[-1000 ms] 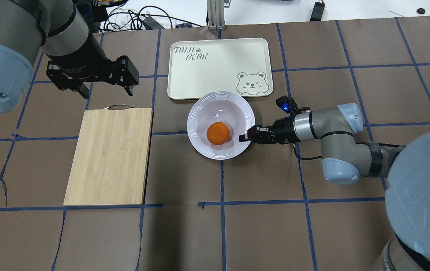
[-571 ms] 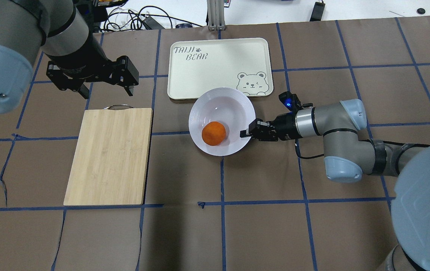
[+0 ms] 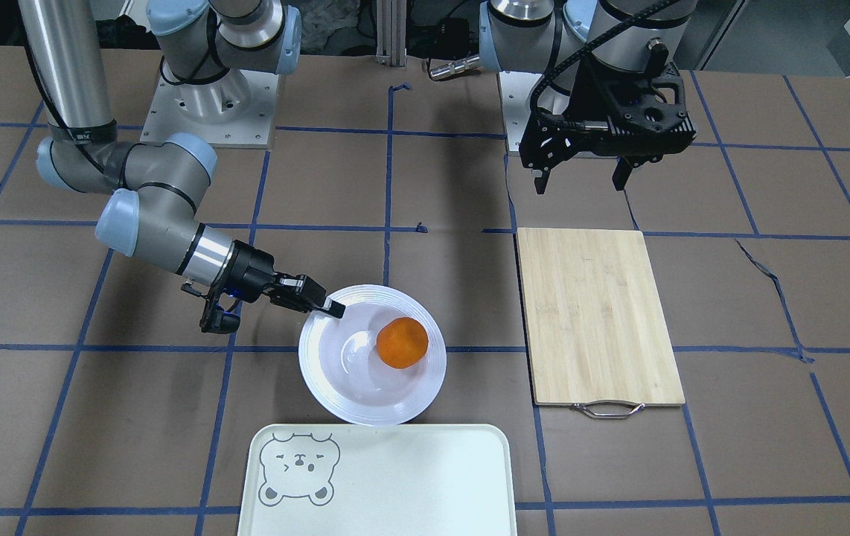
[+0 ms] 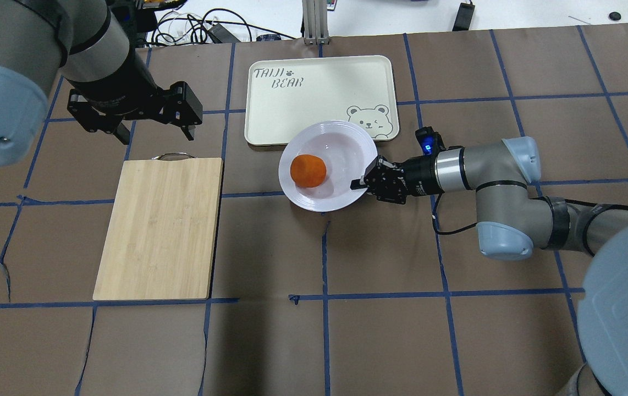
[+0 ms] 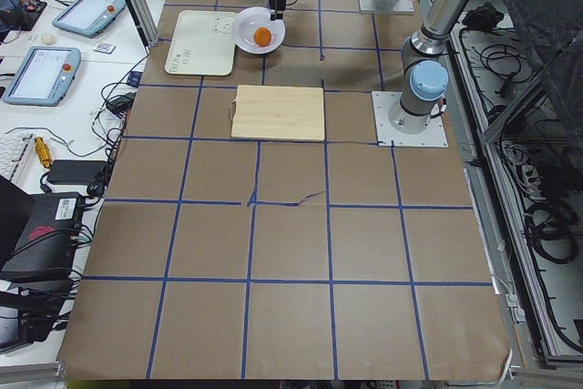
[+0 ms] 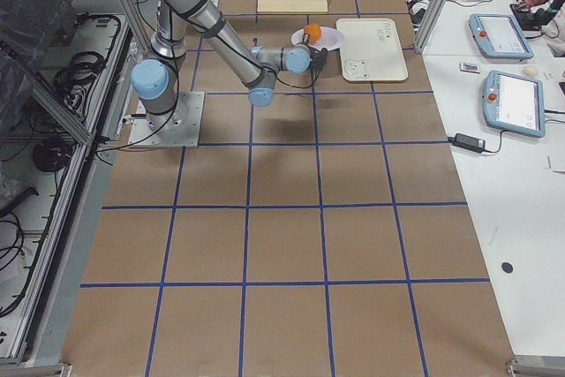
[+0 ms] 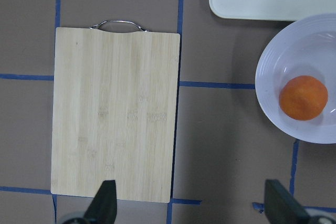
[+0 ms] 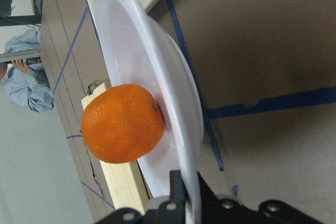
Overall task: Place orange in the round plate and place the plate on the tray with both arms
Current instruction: 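Lift the bowl with the right gripper and carry it onto the tray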
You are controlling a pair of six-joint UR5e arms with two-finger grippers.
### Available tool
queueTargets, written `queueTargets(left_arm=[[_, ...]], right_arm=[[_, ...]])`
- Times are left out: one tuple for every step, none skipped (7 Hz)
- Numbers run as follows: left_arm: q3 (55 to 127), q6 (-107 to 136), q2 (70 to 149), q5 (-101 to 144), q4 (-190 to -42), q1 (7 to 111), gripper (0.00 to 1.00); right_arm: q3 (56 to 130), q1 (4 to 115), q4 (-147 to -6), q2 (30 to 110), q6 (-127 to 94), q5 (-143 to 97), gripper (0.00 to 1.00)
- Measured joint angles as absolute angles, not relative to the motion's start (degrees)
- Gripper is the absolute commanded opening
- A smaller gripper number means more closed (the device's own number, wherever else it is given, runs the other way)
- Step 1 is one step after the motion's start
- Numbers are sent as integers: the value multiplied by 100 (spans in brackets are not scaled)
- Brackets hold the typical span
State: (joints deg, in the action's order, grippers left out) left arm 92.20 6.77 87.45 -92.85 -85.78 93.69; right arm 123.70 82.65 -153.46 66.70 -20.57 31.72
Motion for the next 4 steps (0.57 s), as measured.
queueTargets(left_arm=[[9220, 677, 8745, -9283, -8580, 9369, 100], [9220, 677, 8745, -9284, -8584, 9369, 100], [9220, 677, 8745, -9287, -8584, 9369, 100], [9220, 677, 8745, -9289, -8581, 9369, 100]], right_arm=[[11932, 8263, -14981, 6702, -2464, 3114, 8], [11400, 8263, -14466, 6676, -2621, 3088, 8], [10814, 8265, -14041, 6502, -2654, 3073, 9], [10220, 8268, -13814, 6142, -2626, 3045, 9]])
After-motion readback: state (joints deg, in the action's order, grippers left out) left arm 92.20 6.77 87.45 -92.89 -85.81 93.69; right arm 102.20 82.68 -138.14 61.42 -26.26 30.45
